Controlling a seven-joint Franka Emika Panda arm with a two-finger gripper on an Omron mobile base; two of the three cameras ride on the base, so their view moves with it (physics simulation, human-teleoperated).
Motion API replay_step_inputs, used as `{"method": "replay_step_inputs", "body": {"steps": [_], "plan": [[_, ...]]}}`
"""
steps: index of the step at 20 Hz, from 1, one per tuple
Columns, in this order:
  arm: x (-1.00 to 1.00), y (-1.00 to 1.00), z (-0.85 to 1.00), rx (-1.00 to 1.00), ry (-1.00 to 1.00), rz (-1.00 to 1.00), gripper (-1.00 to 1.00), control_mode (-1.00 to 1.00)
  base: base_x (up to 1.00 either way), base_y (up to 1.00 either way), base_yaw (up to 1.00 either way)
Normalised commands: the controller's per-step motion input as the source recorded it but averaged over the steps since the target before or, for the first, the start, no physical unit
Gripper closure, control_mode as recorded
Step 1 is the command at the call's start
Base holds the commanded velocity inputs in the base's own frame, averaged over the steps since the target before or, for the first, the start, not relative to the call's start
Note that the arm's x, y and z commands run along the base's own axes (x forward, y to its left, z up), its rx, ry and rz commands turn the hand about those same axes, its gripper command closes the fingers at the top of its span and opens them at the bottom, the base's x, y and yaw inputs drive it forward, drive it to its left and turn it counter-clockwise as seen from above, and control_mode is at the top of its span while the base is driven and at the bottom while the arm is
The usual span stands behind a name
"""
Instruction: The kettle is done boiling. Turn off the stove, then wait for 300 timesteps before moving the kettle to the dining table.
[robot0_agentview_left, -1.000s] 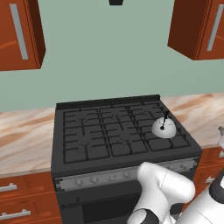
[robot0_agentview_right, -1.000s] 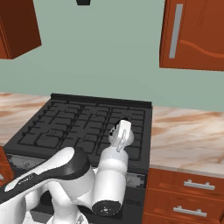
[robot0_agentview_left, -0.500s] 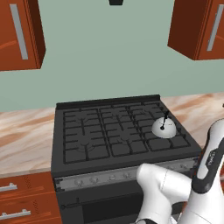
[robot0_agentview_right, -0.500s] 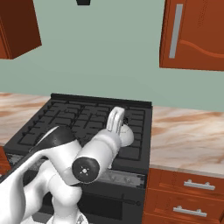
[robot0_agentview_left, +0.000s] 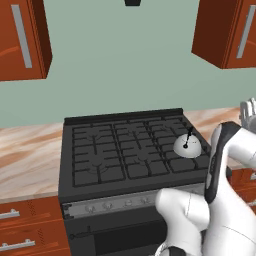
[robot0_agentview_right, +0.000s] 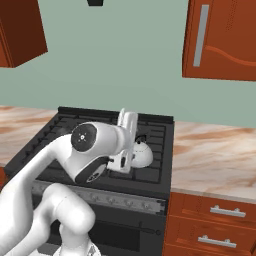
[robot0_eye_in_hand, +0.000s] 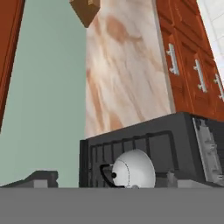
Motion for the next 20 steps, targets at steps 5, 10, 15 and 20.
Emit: {"method": "replay_step_inputs", "body": {"steps": [5, 10, 15, 20], "plan": [[0.22, 0.25, 0.00, -0.14, 0.38, 0.00, -1.00, -1.00, 0.00, 0.00, 0.00], [0.16, 0.30, 0.00, -0.14, 0.29, 0.02, -1.00, -1.00, 0.00, 0.00, 0.00], [0.05, 0.27, -0.06, -0.06, 0.11, 0.04, -1.00, -1.00, 0.00, 0.00, 0.00], [0.06, 0.16, -0.03, -0.05, 0.06, 0.07, -1.00, -1.00, 0.00, 0.00, 0.00]]}}
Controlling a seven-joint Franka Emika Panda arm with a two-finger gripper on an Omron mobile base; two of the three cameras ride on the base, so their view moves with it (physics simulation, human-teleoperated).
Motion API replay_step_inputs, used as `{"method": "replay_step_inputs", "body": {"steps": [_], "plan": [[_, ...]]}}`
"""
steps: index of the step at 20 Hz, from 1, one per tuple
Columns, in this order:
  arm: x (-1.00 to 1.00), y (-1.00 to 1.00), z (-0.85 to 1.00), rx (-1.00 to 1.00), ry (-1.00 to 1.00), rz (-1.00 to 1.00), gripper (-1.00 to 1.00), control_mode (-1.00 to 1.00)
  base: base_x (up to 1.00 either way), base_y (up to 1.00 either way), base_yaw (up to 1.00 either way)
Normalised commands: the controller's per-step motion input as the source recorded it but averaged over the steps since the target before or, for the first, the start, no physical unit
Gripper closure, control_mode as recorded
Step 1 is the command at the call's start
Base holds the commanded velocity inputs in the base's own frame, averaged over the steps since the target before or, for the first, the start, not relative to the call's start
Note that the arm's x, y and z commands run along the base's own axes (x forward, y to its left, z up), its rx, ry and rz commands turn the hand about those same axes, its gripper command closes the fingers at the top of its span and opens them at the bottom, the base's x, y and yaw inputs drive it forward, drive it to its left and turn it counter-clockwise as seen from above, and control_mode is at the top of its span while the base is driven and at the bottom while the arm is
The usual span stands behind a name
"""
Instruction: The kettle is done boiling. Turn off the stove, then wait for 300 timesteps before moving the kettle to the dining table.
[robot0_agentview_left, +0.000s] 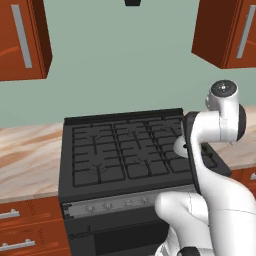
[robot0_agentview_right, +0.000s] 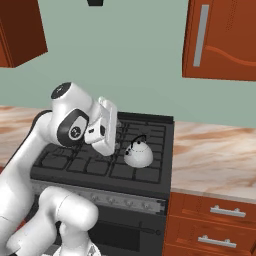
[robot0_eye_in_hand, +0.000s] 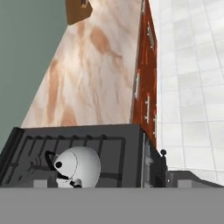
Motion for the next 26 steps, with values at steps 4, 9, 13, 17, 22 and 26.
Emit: {"method": "replay_step_inputs", "body": {"steps": [4, 9, 13, 17, 22, 26], "plan": [[0.23, 0.14, 0.00, -0.08, 0.07, 0.10, -1.00, -1.00, 0.00, 0.00, 0.00], [0.28, 0.12, 0.00, -0.08, 0.08, 0.12, -1.00, -1.00, 0.00, 0.00, 0.00], [0.35, 0.04, 0.00, -0.04, 0.15, 0.11, -1.00, -1.00, 0.00, 0.00, 0.00], [0.31, 0.01, -0.09, -0.01, 0.16, 0.13, -1.00, -1.00, 0.00, 0.00, 0.00], [0.25, 0.00, -0.18, 0.00, 0.14, 0.14, -1.00, -1.00, 0.00, 0.00, 0.00], [0.18, 0.00, -0.18, 0.00, 0.02, 0.08, -1.00, -1.00, 0.00, 0.00, 0.00]]}}
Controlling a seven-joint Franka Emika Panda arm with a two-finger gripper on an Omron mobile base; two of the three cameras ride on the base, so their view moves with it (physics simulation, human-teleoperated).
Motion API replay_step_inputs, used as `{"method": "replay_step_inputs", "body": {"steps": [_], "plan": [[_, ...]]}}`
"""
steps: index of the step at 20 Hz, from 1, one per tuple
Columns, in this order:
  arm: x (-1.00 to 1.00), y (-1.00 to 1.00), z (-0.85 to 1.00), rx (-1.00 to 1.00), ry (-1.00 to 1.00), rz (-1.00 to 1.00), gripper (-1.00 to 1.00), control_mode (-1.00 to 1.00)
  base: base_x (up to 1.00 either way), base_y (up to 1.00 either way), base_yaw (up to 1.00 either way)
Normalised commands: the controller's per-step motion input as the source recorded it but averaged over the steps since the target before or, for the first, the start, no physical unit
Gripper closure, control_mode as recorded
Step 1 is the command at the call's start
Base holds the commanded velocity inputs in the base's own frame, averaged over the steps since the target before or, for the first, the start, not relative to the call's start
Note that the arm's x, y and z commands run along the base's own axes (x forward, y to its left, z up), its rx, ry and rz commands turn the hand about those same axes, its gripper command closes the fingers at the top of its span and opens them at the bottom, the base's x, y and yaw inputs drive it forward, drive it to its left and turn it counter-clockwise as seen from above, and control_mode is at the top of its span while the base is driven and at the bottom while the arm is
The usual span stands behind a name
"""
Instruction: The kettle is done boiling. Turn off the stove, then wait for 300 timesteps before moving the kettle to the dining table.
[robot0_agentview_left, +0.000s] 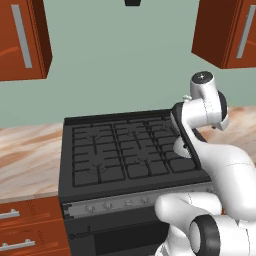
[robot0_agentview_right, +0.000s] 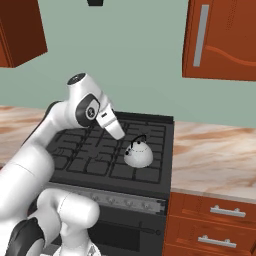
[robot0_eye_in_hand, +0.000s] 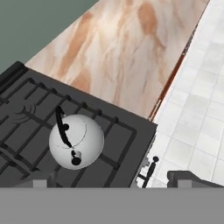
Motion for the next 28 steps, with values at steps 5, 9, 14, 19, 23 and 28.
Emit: {"method": "replay_step_inputs", "body": {"steps": [5, 9, 14, 19, 23, 28], "plan": [[0.14, 0.00, -0.21, 0.00, 0.00, 0.05, -1.00, -1.00, 0.00, 0.00, 0.00], [0.11, 0.00, -0.27, 0.02, 0.00, 0.04, -1.00, -1.00, 0.00, 0.00, 0.00], [0.16, 0.00, -0.19, 0.02, 0.05, 0.03, -1.00, -1.00, 0.00, 0.00, 0.00], [0.24, 0.00, -0.17, 0.03, 0.07, 0.02, -1.00, -1.00, 0.00, 0.00, 0.00], [0.24, -0.01, -0.12, 0.03, 0.07, 0.03, -1.00, -1.00, 0.00, 0.00, 0.00], [0.18, -0.04, -0.10, 0.01, 0.05, 0.02, -1.00, -1.00, 0.00, 0.00, 0.00]]}}
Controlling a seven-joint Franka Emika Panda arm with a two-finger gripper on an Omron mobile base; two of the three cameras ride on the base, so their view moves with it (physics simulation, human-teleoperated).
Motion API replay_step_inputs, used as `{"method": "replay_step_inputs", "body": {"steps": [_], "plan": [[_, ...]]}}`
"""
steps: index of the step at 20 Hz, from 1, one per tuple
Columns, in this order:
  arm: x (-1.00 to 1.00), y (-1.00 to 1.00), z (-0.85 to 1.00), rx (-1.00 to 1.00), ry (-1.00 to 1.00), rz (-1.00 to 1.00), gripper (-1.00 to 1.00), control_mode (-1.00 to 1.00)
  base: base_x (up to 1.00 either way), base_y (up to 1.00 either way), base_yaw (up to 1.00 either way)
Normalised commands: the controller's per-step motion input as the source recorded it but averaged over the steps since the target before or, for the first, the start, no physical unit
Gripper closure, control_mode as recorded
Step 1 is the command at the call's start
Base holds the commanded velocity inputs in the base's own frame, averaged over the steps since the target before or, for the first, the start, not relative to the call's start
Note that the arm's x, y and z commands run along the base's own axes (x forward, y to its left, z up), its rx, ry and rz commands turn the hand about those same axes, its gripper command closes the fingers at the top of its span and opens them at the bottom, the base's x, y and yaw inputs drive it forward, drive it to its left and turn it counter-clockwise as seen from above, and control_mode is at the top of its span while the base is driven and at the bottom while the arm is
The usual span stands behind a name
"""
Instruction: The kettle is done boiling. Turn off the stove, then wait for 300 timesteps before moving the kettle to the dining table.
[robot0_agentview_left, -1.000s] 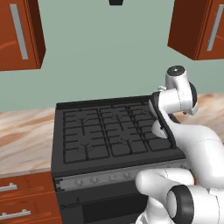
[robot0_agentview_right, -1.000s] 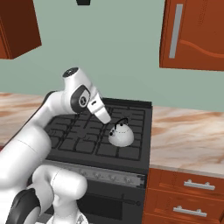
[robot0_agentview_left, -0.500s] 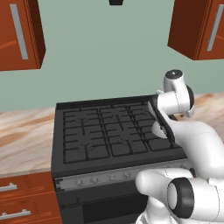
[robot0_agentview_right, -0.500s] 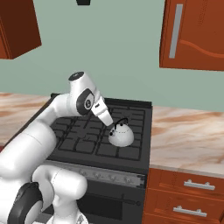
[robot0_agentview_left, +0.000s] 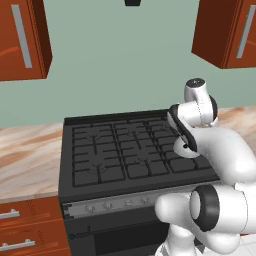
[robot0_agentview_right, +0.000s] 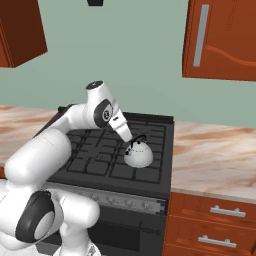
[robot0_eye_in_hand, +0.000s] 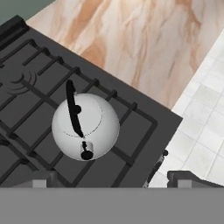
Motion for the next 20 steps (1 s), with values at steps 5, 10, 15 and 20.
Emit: {"method": "replay_step_inputs", "body": {"steps": [5, 10, 15, 20], "plan": [[0.12, -0.07, -0.11, 0.00, 0.01, 0.00, -1.00, -1.00, 0.00, 0.00, 0.00], [0.17, -0.09, -0.16, 0.00, 0.00, 0.00, -1.00, -1.00, 0.00, 0.00, 0.00], [0.15, -0.03, -0.15, 0.00, 0.00, 0.00, -1.00, -1.00, 0.00, 0.00, 0.00], [0.16, -0.05, -0.12, 0.01, 0.00, 0.00, -1.00, -1.00, 0.00, 0.00, 0.00]]}}
